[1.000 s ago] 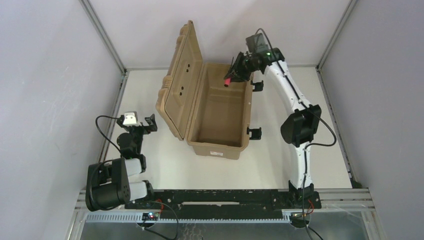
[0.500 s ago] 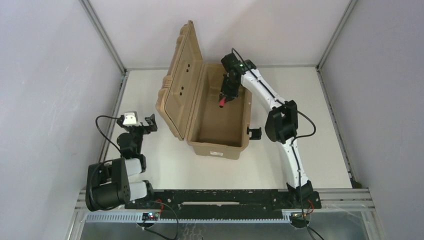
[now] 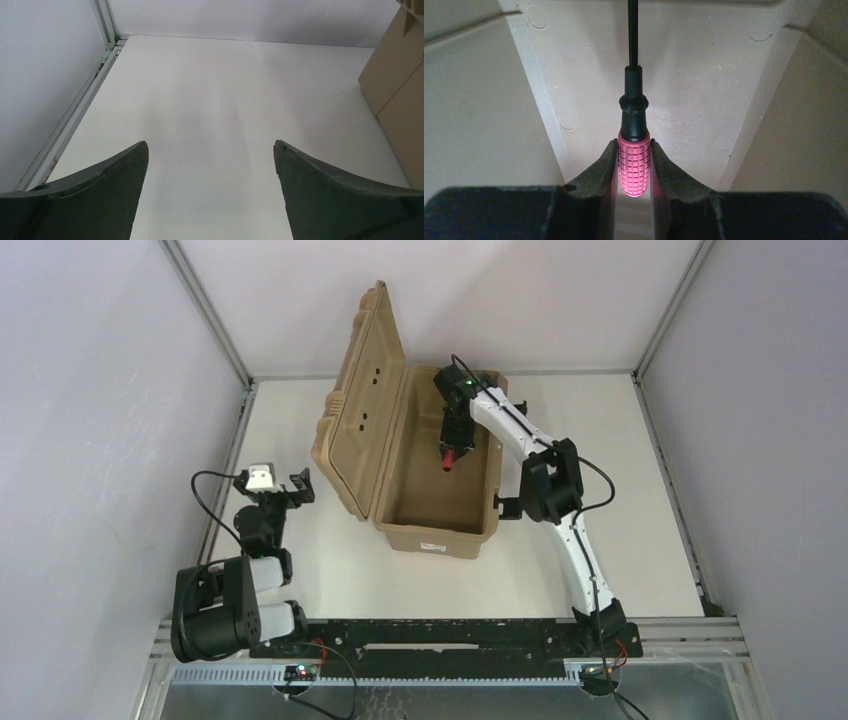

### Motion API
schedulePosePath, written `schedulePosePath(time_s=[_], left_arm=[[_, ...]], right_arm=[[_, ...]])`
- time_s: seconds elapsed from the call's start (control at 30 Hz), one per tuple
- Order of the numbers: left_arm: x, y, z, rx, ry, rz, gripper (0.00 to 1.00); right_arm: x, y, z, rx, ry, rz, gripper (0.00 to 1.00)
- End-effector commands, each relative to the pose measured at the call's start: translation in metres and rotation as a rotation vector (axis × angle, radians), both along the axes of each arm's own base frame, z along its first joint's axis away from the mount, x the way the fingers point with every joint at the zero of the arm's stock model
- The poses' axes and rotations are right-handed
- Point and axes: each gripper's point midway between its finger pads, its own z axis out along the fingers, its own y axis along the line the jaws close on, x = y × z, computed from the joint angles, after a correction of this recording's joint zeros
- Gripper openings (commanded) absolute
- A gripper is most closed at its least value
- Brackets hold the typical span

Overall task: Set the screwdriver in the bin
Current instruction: Place the screwdriver in the bin.

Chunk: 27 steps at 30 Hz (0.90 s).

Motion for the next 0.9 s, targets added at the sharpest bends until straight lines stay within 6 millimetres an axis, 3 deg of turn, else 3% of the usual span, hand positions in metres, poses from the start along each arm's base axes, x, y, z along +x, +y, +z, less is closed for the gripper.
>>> schedulePosePath(time_s=[0.0, 0.37, 0.53, 0.87], left_arm=[[-0.003, -0.001, 0.005, -0.004, -0.026, -0.002, 1.0], [-0.002, -0.001, 0.005, -0.004, -0.026, -0.001, 1.0], [-0.003, -0.001, 0.004, -0.004, -0.025, 0.0, 1.0], [-0.002, -0.001, 0.005, -0.004, -0.026, -0.002, 1.0]], right_arm=[[-0.005, 0.001, -0.012, -0.038, 0.007, 0.037, 0.08], [-0.016, 0.001, -0.043, -0.077, 0.061, 0.075, 0.09], [-0.018, 0.0, -0.049, -0.084, 0.072, 0.077, 0.12], [-0.014, -0.001, -0.038, -0.069, 0.055, 0.067, 0.37]])
